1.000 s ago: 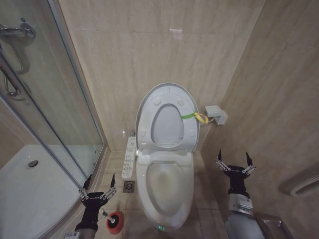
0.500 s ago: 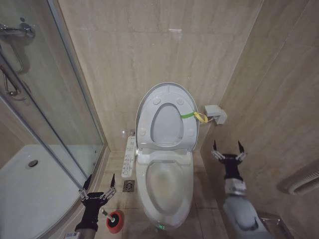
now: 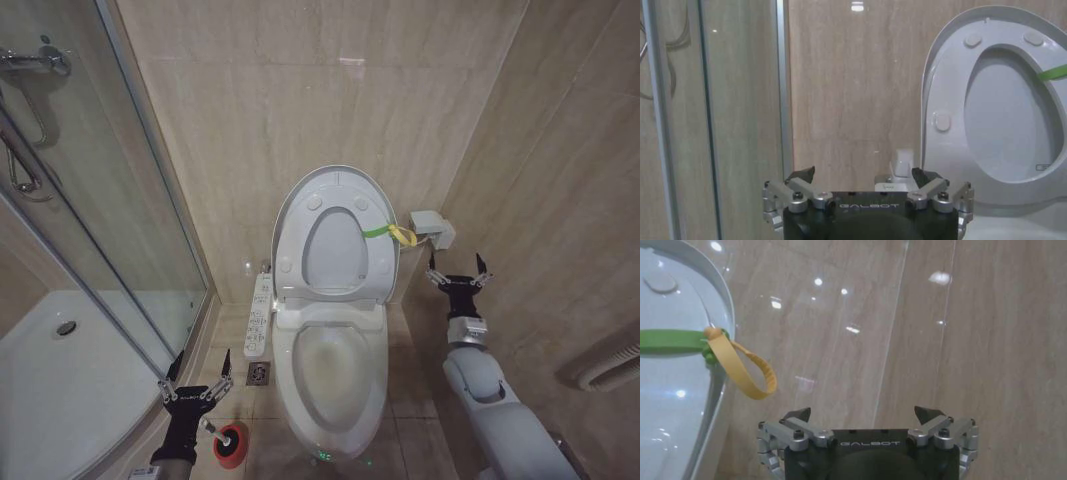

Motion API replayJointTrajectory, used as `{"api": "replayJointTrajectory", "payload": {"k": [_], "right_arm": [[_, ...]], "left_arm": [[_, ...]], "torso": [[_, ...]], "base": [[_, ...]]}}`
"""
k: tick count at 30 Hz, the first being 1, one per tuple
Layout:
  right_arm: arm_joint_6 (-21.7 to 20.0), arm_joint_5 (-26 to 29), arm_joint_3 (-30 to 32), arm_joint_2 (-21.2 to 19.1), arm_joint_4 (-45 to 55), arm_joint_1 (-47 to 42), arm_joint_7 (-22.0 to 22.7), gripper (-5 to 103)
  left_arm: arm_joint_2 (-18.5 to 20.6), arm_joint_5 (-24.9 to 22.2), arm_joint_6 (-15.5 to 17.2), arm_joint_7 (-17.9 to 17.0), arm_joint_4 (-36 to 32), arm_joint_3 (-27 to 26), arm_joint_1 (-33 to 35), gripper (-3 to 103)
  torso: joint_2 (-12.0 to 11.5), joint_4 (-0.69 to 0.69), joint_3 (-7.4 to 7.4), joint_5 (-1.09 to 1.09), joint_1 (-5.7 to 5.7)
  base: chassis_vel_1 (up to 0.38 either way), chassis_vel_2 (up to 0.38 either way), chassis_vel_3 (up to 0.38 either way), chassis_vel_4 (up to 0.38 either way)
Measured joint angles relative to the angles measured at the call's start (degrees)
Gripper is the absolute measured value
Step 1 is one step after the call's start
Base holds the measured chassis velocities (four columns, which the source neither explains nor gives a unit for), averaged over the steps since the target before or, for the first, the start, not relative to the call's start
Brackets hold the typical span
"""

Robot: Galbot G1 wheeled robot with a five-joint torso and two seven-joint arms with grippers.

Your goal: Open the toilet lid, clean the toilet bowl with a toilet brush, close the toilet lid, and flush.

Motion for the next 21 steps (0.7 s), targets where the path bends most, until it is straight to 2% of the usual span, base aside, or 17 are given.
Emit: {"api": "replayJointTrajectory", "payload": {"k": [10,21], "right_arm": [[-0.05,1.22,-3.68,-0.66,-6.70,8.13,-0.13,100],[1.47,1.24,-6.67,1.43,-16.23,18.97,-0.75,100]], "left_arm": [[0.00,0.00,0.00,0.00,0.00,0.01,0.00,94],[0.00,0.00,0.00,0.00,0.00,0.01,0.00,94]], "torso": [[0.00,0.00,0.00,0.00,0.00],[0.00,0.01,0.00,-0.01,-0.01]], "base": [[0.000,0.000,0.000,0.000],[0.000,0.000,0.000,0.000]]}}
